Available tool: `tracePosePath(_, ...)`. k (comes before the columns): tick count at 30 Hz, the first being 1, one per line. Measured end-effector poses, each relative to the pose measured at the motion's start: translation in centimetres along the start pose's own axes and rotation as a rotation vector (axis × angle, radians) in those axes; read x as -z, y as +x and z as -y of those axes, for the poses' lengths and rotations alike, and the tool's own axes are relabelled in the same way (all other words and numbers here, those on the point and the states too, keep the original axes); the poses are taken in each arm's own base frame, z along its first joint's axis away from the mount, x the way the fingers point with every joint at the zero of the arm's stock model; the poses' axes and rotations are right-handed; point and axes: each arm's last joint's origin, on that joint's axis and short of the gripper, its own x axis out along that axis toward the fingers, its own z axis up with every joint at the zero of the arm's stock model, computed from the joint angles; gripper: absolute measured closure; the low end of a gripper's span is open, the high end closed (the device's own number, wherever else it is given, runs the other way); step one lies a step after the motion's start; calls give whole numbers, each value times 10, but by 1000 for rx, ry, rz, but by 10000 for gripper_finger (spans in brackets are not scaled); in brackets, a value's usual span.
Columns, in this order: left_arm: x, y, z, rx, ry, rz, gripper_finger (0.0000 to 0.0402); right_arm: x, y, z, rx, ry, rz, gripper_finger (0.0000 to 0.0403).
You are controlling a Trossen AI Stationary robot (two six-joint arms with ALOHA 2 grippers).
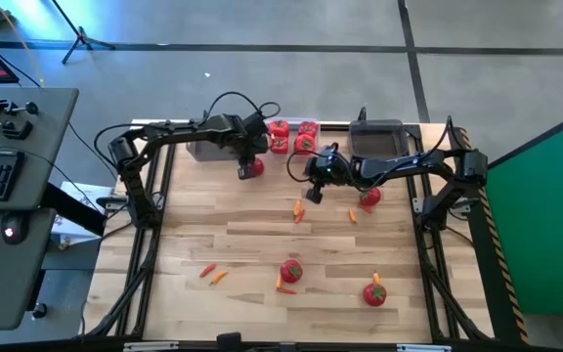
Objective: Sort produce into baskets
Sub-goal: Put the red tomato into the right black bin
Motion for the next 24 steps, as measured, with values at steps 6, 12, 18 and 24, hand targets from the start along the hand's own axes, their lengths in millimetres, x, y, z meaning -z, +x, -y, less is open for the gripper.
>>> tracePosePath(6,-1,-6,16,135,19,29,401,0,0,-2,-19,5,-3,403)
tracePosePath(12,-4,-8,30,151,23,12,401,0,-2,-11,-39,-15,-6,403)
tracePosePath(18,-5,-9,44,218,33,-7,401,2,-3,-21,-63,-40,-24,403)
tracePosePath(24,-8,-10,58,228,57,-12,401,6,-5,-29,-84,-43,-64,403)
